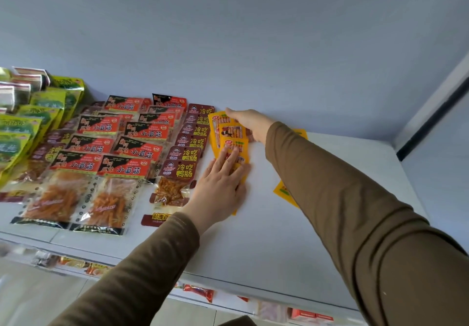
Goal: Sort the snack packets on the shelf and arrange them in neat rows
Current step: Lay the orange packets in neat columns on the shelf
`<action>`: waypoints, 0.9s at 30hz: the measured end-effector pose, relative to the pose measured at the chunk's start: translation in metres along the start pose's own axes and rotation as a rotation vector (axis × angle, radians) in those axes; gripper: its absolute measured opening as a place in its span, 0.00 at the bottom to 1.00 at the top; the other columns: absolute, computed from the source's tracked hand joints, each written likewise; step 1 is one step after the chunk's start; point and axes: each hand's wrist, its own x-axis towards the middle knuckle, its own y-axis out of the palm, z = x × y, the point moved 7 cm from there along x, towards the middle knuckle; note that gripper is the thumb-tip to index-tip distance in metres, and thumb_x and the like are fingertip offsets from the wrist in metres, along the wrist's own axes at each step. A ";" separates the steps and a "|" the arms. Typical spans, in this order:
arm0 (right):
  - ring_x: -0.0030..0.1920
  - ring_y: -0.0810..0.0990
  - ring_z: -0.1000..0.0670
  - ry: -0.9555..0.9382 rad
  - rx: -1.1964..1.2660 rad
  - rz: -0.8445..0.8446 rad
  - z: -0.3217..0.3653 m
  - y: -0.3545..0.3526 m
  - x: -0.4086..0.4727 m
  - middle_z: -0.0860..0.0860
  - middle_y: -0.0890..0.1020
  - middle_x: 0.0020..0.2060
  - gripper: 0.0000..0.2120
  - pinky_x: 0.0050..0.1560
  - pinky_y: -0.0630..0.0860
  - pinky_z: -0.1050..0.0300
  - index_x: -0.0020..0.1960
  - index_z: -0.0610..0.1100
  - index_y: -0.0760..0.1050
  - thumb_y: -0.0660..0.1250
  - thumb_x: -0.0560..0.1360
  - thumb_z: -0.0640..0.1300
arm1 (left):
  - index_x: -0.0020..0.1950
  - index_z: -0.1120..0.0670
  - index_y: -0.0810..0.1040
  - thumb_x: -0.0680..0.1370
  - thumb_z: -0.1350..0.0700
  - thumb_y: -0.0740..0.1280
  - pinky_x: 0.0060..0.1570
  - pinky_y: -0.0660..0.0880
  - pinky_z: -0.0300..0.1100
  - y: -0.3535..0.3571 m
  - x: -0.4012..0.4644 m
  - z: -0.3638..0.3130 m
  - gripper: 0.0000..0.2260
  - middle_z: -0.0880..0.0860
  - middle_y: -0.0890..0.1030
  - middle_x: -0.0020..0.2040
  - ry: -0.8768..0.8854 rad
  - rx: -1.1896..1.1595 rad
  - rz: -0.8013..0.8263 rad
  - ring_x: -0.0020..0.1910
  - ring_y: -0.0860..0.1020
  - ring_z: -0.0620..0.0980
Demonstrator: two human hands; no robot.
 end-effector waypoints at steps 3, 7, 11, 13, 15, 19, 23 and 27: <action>0.51 0.80 0.47 -0.140 -0.083 -0.099 0.007 -0.003 0.005 0.47 0.82 0.53 0.10 0.49 0.74 0.56 0.46 0.47 0.75 0.65 0.82 0.52 | 0.84 0.43 0.52 0.87 0.43 0.47 0.79 0.36 0.52 -0.003 -0.002 -0.001 0.25 0.52 0.40 0.85 -0.009 0.003 -0.002 0.82 0.34 0.56; 0.47 0.80 0.45 -0.120 -0.169 -0.009 0.001 0.002 -0.003 0.44 0.80 0.48 0.05 0.45 0.75 0.54 0.49 0.44 0.74 0.64 0.82 0.45 | 0.84 0.43 0.52 0.86 0.41 0.46 0.80 0.38 0.54 -0.005 -0.014 -0.010 0.25 0.53 0.41 0.85 -0.016 -0.011 -0.023 0.82 0.34 0.56; 0.49 0.82 0.39 -0.057 -0.513 0.054 -0.006 0.006 -0.015 0.38 0.82 0.49 0.11 0.52 0.81 0.48 0.56 0.35 0.79 0.68 0.79 0.42 | 0.82 0.41 0.55 0.85 0.39 0.47 0.81 0.46 0.55 -0.004 -0.029 -0.016 0.25 0.52 0.50 0.85 -0.042 -0.035 -0.064 0.83 0.45 0.56; 0.46 0.82 0.41 -0.033 -0.600 0.089 -0.003 0.009 -0.022 0.40 0.81 0.46 0.09 0.51 0.82 0.50 0.54 0.35 0.79 0.70 0.77 0.40 | 0.82 0.41 0.57 0.84 0.38 0.49 0.80 0.50 0.56 -0.004 -0.033 -0.015 0.26 0.52 0.56 0.83 -0.078 -0.049 -0.091 0.82 0.50 0.57; 0.40 0.78 0.45 -0.037 -0.681 0.048 0.003 0.009 -0.023 0.43 0.78 0.41 0.07 0.38 0.77 0.57 0.50 0.39 0.75 0.71 0.76 0.39 | 0.81 0.41 0.56 0.83 0.36 0.50 0.80 0.50 0.58 -0.001 -0.033 -0.012 0.26 0.53 0.53 0.83 -0.130 -0.101 -0.075 0.82 0.48 0.59; 0.54 0.80 0.43 -0.094 -0.552 0.021 0.006 0.015 -0.020 0.42 0.77 0.60 0.23 0.51 0.80 0.51 0.72 0.41 0.66 0.68 0.79 0.41 | 0.80 0.39 0.53 0.83 0.35 0.49 0.80 0.42 0.59 0.011 -0.030 -0.010 0.26 0.55 0.40 0.85 -0.153 -0.139 -0.012 0.83 0.39 0.62; 0.59 0.78 0.43 -0.137 -0.595 0.029 0.010 0.024 -0.016 0.42 0.77 0.63 0.18 0.54 0.79 0.50 0.69 0.40 0.72 0.61 0.84 0.49 | 0.80 0.39 0.51 0.81 0.33 0.44 0.79 0.40 0.58 0.011 -0.030 -0.011 0.28 0.56 0.41 0.85 -0.151 -0.110 -0.009 0.83 0.42 0.63; 0.54 0.81 0.46 -0.133 -0.404 0.097 0.007 0.019 -0.015 0.46 0.81 0.52 0.12 0.46 0.77 0.55 0.63 0.41 0.74 0.64 0.83 0.47 | 0.81 0.39 0.51 0.83 0.34 0.45 0.81 0.42 0.59 0.012 -0.031 -0.010 0.27 0.56 0.40 0.85 -0.151 -0.120 -0.016 0.83 0.41 0.62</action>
